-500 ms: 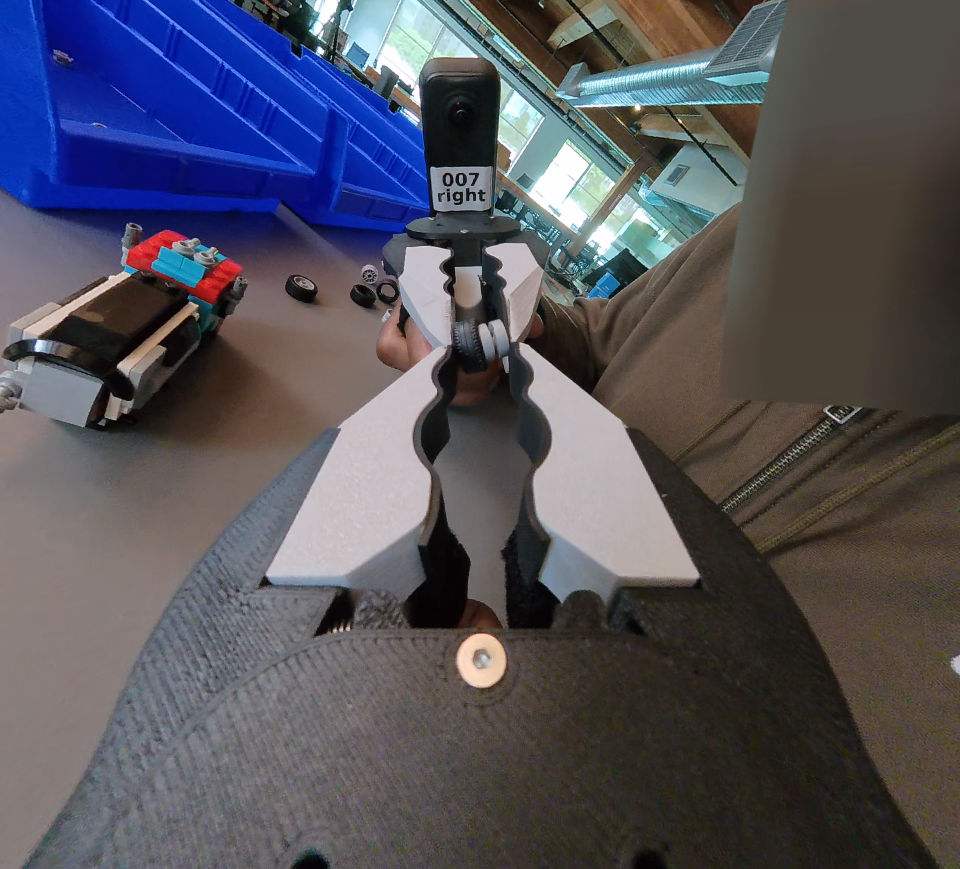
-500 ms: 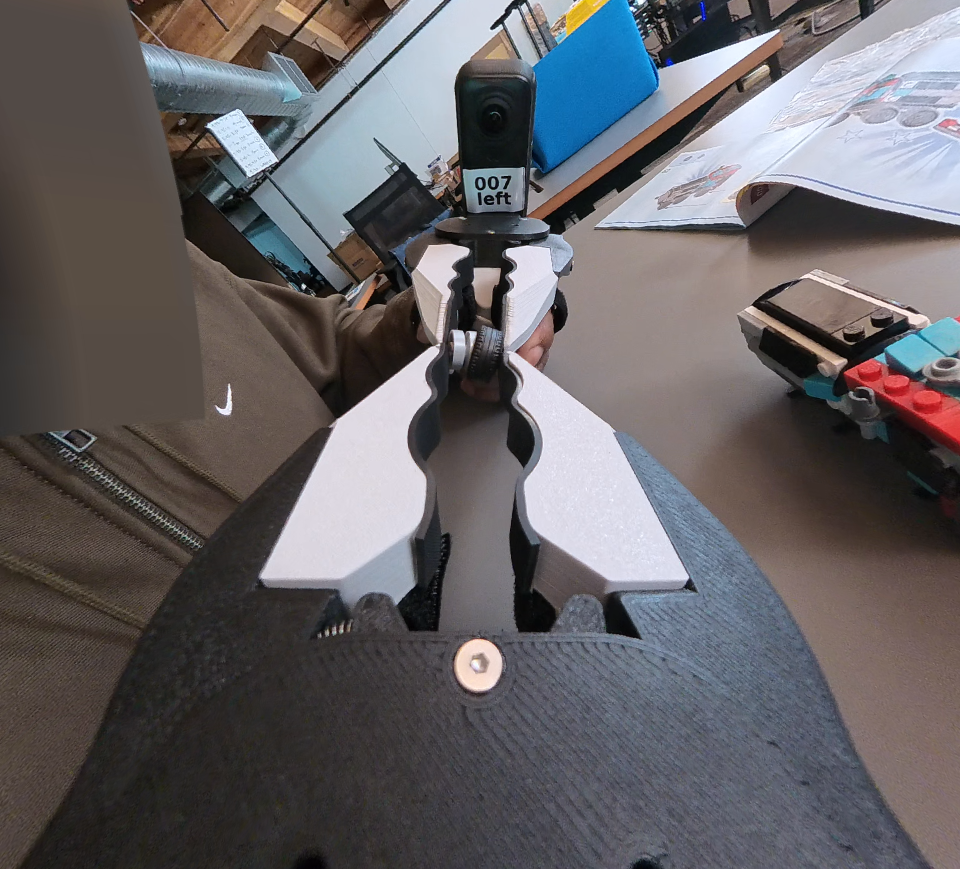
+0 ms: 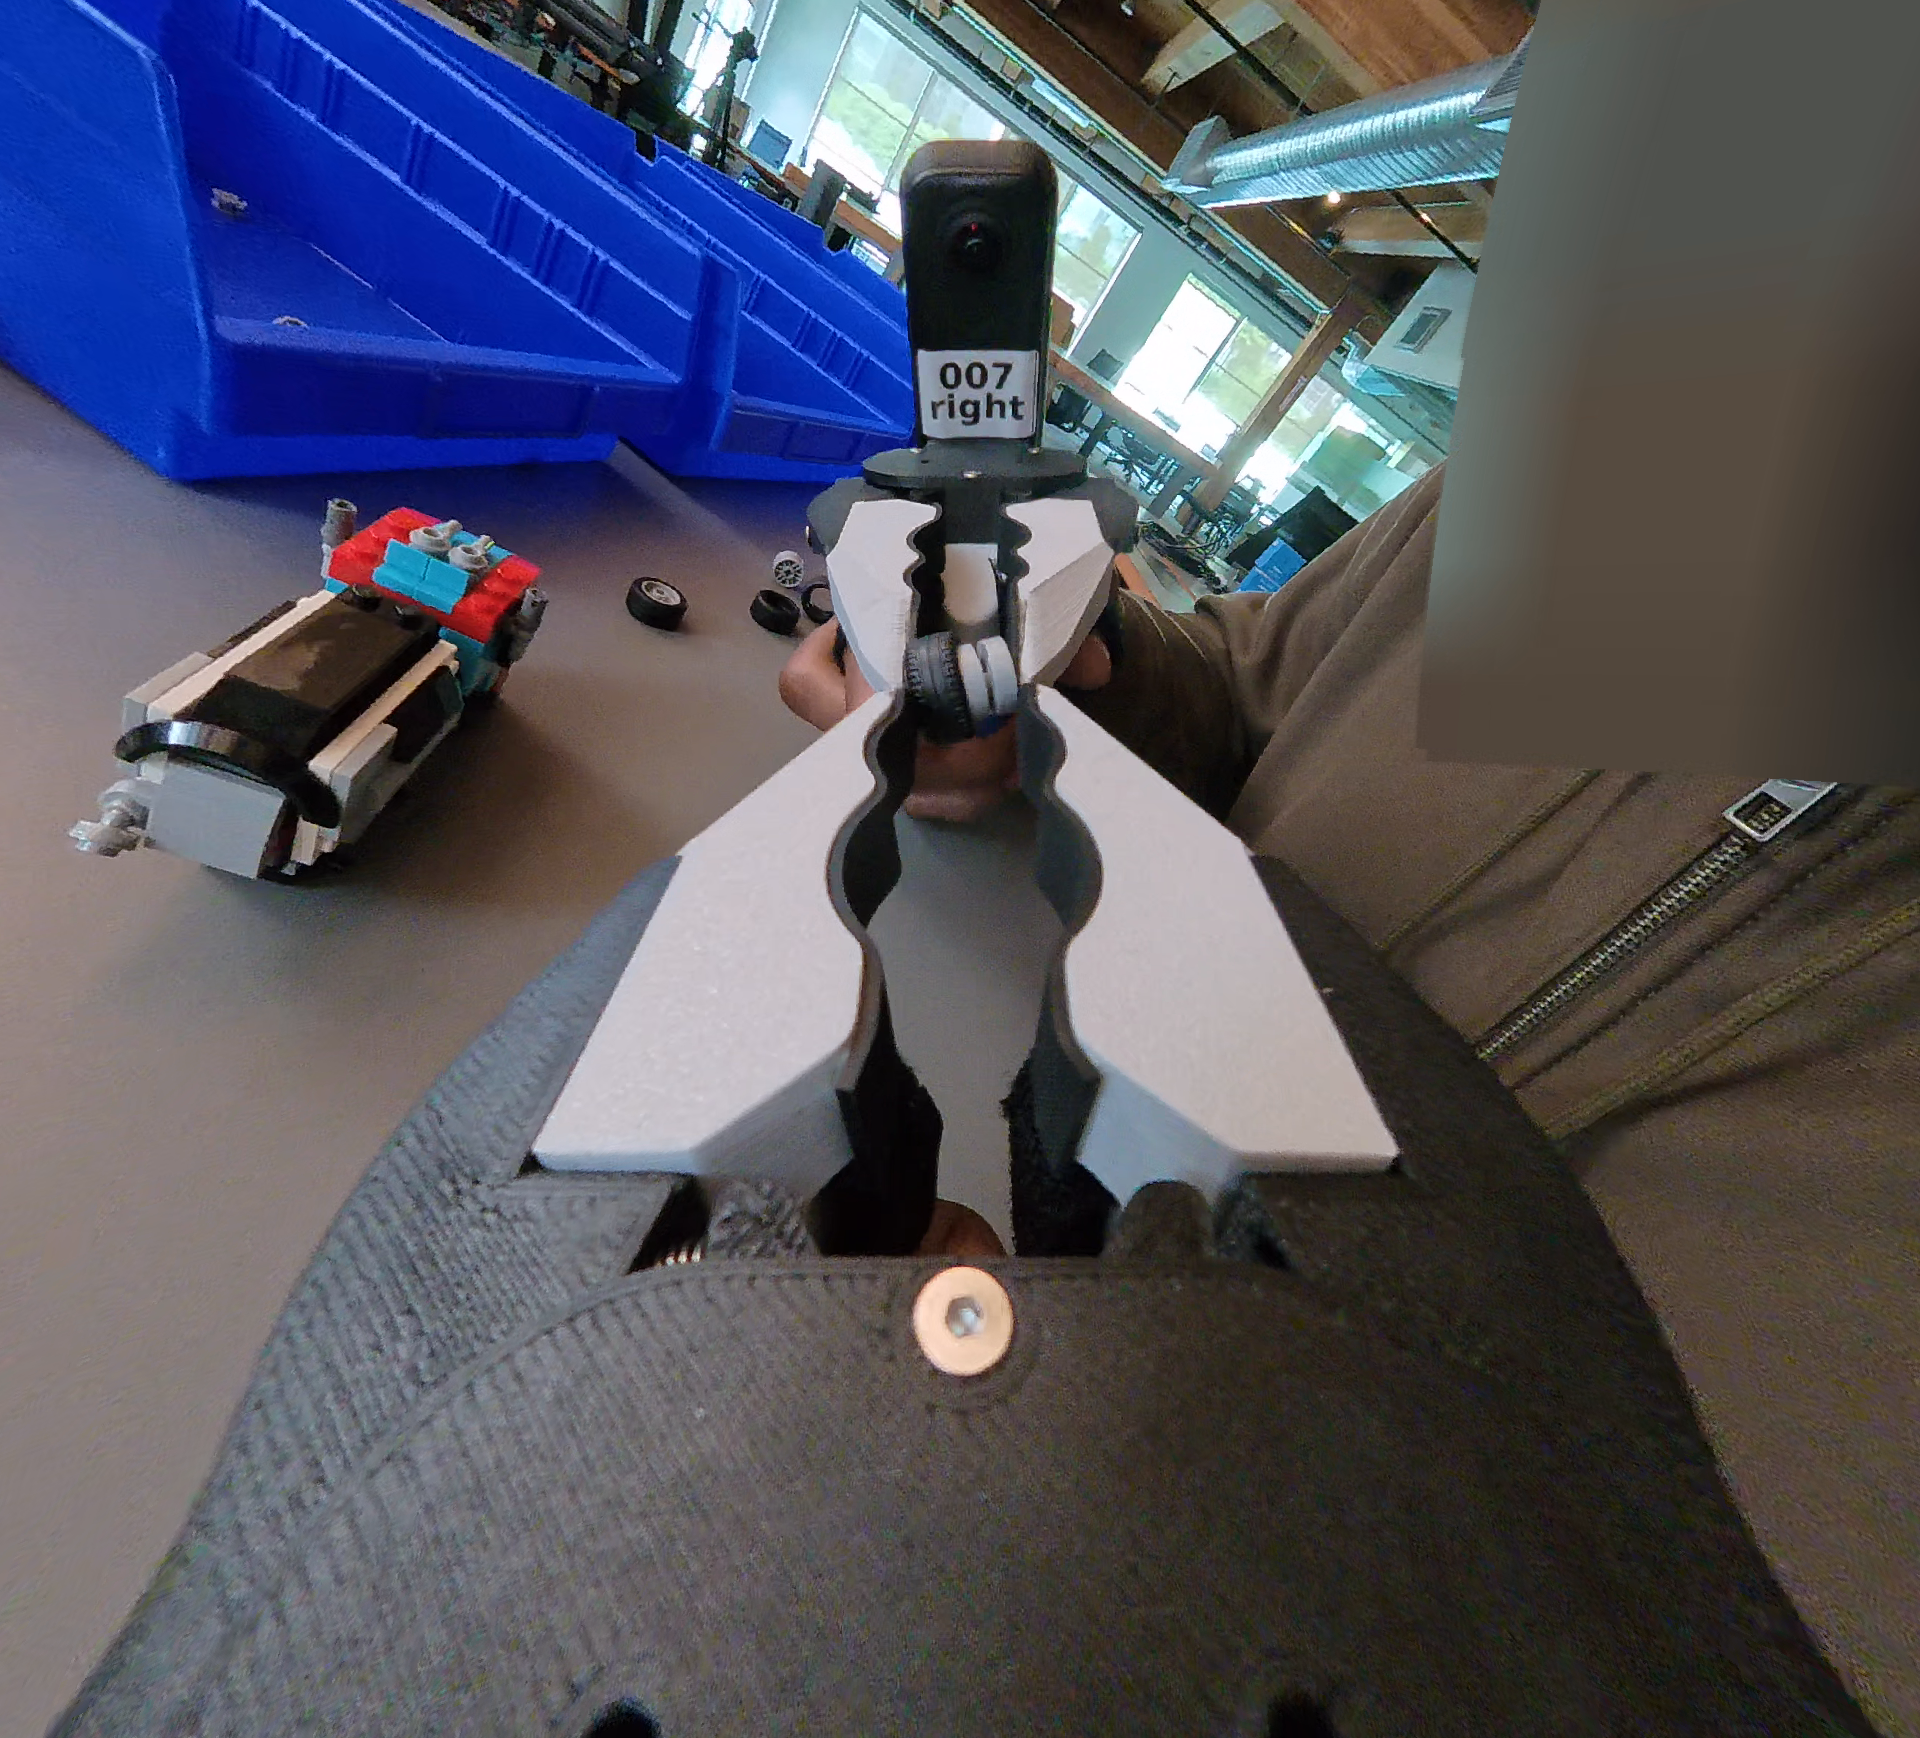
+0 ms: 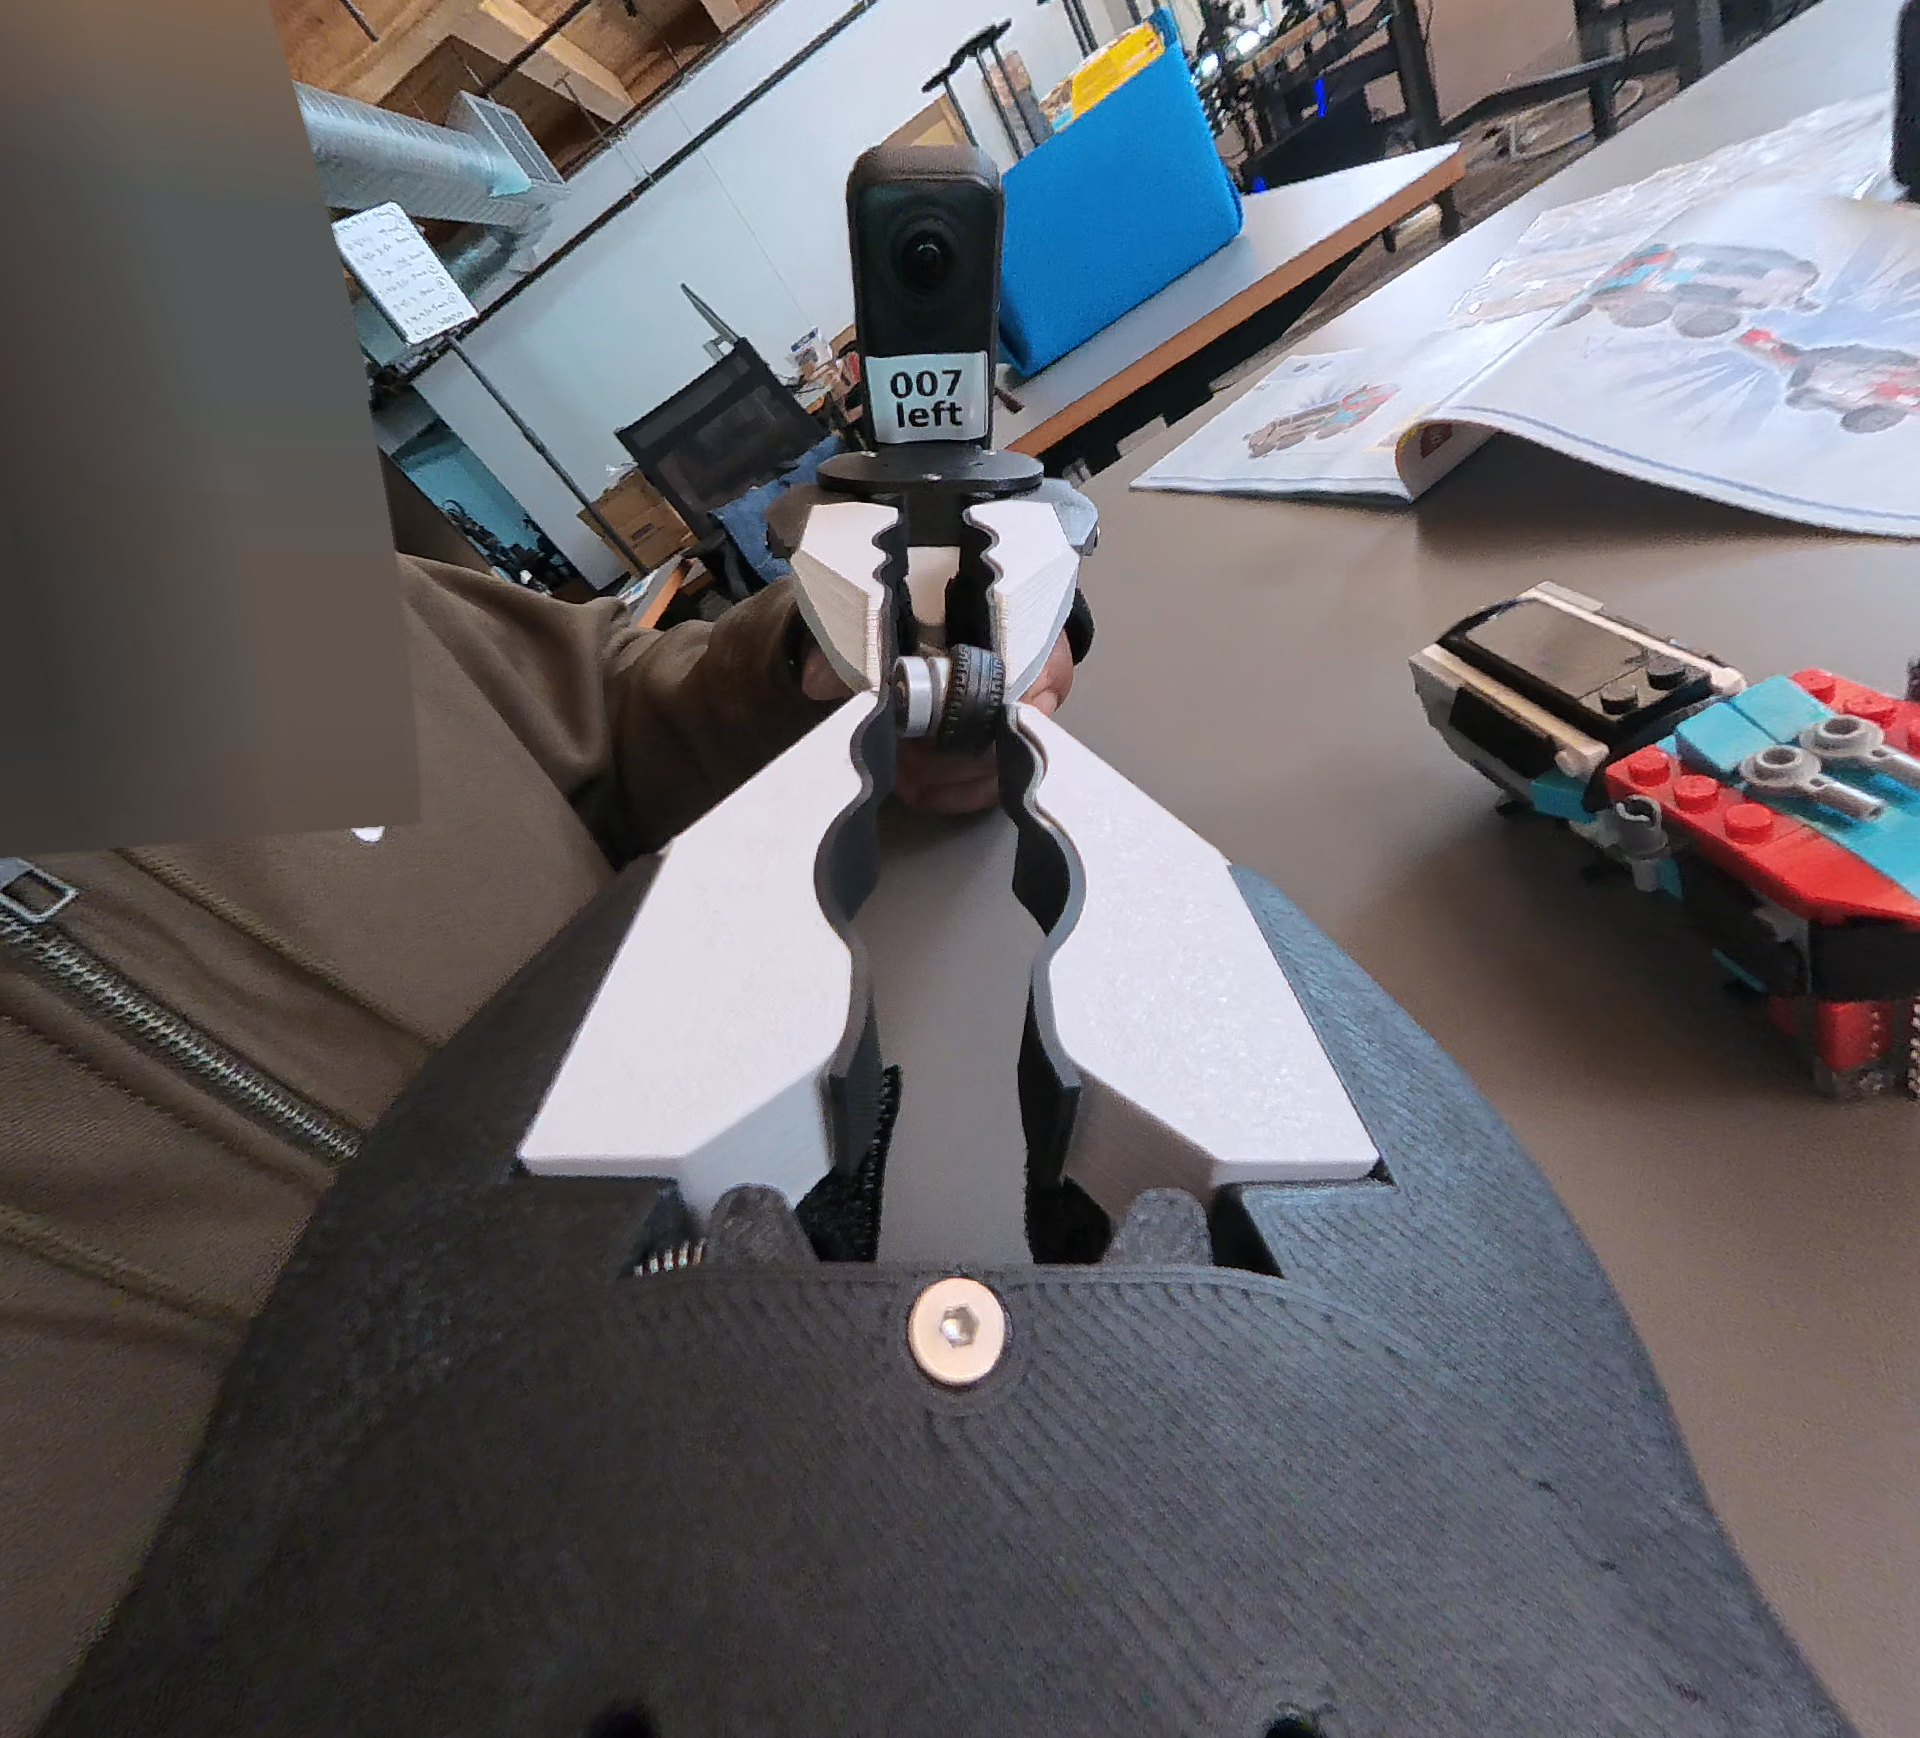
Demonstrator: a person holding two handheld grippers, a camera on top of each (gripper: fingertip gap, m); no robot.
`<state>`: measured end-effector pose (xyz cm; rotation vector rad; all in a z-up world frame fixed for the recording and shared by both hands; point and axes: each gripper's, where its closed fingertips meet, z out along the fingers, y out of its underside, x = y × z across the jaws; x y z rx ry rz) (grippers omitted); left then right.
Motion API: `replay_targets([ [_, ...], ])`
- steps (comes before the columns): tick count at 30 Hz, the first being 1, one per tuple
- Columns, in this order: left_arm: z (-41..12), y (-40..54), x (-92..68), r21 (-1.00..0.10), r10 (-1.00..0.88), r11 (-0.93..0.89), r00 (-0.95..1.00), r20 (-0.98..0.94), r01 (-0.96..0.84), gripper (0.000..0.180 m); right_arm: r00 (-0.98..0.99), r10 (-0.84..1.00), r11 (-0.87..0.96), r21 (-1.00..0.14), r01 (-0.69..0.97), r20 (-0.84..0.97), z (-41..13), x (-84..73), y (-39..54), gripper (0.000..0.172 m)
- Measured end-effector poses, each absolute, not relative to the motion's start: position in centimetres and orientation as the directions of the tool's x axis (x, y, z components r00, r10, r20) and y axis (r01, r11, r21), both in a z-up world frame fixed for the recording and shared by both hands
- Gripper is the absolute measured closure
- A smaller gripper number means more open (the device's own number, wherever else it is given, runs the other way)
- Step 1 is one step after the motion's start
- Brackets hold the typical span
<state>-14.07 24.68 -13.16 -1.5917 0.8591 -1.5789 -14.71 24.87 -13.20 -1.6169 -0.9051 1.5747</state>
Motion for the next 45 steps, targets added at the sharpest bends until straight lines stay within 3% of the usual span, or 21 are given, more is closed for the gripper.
replay_targets([
  [8,-12.1,24.5,-14.1,-0.888,-0.891,-0.453,0.001,0.454,0.076,0.160,0.020,0.882,-0.469,-0.882,-0.033,-0.470,-12.2,-14.8,24.7,0.155],
  [15,-10.8,24.4,-14.6,-0.894,-0.906,-0.422,-0.034,0.421,0.149,0.145,0.040,0.931,-0.359,-0.929,-0.092,-0.364,-11.0,-14.5,24.8,0.155],
  [29,-7.2,25.0,-17.6,-0.851,-0.931,-0.356,-0.072,0.358,0.386,0.147,0.091,0.987,-0.104,-0.964,-0.244,-0.130,-7.8,-16.9,25.2,0.156],
  [45,-8.7,25.2,-15.9,-0.903,-0.954,-0.286,-0.010,0.299,0.321,0.159,0.047,0.989,-0.122,-0.960,-0.254,-0.138,-7.9,-16.4,25.3,0.157],
])
